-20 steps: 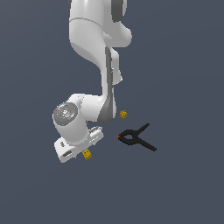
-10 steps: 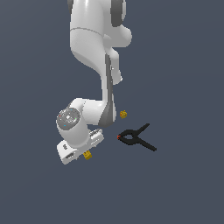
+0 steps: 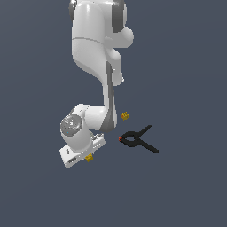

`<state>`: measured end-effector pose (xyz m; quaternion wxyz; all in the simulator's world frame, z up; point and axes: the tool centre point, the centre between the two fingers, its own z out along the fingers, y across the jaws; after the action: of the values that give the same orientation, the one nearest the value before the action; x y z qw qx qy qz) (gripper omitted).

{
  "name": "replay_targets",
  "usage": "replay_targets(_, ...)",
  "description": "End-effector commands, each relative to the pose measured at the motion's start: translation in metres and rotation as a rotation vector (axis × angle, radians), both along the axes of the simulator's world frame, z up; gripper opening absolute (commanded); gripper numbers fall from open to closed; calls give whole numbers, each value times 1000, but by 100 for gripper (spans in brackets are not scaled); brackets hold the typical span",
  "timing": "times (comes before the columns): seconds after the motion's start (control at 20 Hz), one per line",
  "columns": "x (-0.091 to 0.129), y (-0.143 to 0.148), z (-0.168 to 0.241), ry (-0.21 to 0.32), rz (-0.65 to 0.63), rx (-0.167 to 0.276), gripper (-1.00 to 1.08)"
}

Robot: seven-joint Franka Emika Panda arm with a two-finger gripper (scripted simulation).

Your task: Pick up a designated object from a clutter of objects.

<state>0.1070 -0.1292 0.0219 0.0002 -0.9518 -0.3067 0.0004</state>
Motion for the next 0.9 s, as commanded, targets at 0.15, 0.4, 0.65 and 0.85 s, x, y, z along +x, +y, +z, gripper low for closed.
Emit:
replay_targets(0.15,0,0,0,-1,0,0,-100)
replay_targets(0.4,0,0,0,-1,0,0,-100)
replay_targets(0.65,-2,0,6,-1,0,0,-100)
replay_targets(0.85,-6,0,19,-1,0,0,-100)
